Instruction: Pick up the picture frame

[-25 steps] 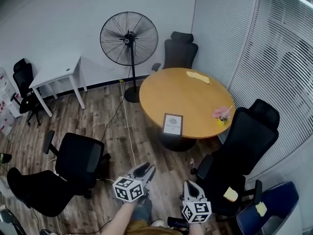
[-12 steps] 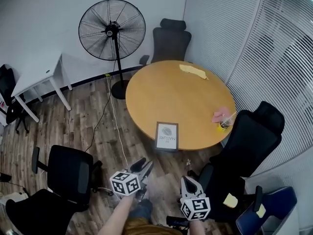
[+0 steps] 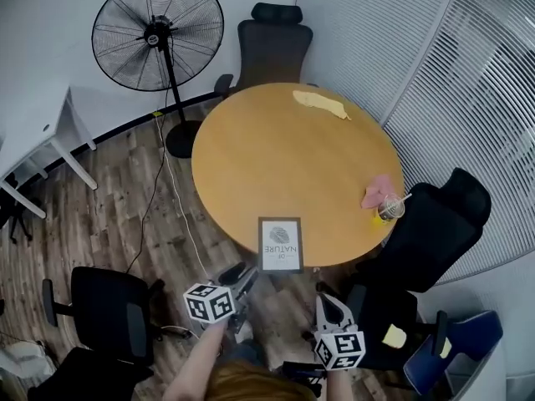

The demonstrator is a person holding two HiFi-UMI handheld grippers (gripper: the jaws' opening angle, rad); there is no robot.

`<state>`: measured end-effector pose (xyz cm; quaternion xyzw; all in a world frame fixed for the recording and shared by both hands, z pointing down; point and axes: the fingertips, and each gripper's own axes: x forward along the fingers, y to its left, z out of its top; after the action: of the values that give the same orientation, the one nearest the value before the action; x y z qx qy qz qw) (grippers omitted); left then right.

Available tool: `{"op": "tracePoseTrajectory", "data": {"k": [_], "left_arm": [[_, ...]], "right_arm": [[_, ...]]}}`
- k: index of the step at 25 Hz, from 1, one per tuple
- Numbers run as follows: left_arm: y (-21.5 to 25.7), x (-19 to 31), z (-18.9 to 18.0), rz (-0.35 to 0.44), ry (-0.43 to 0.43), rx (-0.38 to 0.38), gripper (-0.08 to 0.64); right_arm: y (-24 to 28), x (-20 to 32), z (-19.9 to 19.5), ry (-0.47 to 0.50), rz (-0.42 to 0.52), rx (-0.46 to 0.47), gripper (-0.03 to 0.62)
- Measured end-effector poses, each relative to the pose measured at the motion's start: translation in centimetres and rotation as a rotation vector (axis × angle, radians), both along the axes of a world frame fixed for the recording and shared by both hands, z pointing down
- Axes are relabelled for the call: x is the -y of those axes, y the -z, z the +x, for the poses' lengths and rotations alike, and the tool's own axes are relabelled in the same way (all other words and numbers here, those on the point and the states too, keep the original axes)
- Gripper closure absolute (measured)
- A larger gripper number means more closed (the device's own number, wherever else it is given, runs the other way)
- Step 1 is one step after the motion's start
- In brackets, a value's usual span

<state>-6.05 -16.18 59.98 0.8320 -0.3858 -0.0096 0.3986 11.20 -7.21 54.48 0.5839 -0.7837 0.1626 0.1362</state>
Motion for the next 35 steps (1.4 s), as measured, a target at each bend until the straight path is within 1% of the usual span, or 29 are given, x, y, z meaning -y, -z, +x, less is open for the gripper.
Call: {"op": "tracePoseTrajectory", "data": {"k": [4, 8, 13, 16, 20, 23, 26, 29, 33, 35], "left_arm": [[-2.1, 1.1, 0.5, -0.058, -0.049, -0.004, 0.375], [-4.1, 0.6, 0.9, -0.107, -0.074, 0.019, 0.374], [-5.8, 1.8, 1.6, -0.145, -0.060, 0.053, 0.371], [-7.5, 2.4, 2.3, -0.198, -0.064, 0.072, 0.360], [-9.6, 2.8, 2.6, -0.252, -0.042, 0.096, 0.353], [-11.2, 2.2, 3.0, -0.301, -0.052, 0.106, 0.350], [-12.4, 2.1, 3.1, -0.337, -0.036, 0.108, 0.341], [-13.6, 2.0, 3.0, -0.377, -0.019, 0.096, 0.334], [-14.4, 2.7, 3.4, -0.418, 0.004, 0.035, 0.328], [-14.6, 3.1, 3.7, -0.436, 0.012, 0.017, 0.323]], "right_arm": [[-0.4, 1.3, 0.4, -0.011, -0.015, -0.029, 0.578], [-1.2, 1.7, 0.1, -0.005, -0.035, -0.001, 0.578], [-2.2, 3.1, 0.2, 0.029, -0.055, 0.024, 0.578], [-3.0, 4.1, 0.8, 0.042, -0.077, 0.033, 0.578], [-4.2, 5.7, 1.8, 0.059, -0.097, 0.046, 0.578], [-5.4, 6.0, 1.9, 0.077, -0.128, 0.053, 0.578], [-6.2, 6.3, 2.2, 0.085, -0.152, 0.057, 0.578], [-7.4, 6.3, 2.7, 0.081, -0.174, 0.061, 0.578], [-8.5, 7.0, 3.8, 0.084, -0.201, 0.059, 0.578], [-8.9, 7.5, 4.3, 0.081, -0.211, 0.062, 0.578]]}}
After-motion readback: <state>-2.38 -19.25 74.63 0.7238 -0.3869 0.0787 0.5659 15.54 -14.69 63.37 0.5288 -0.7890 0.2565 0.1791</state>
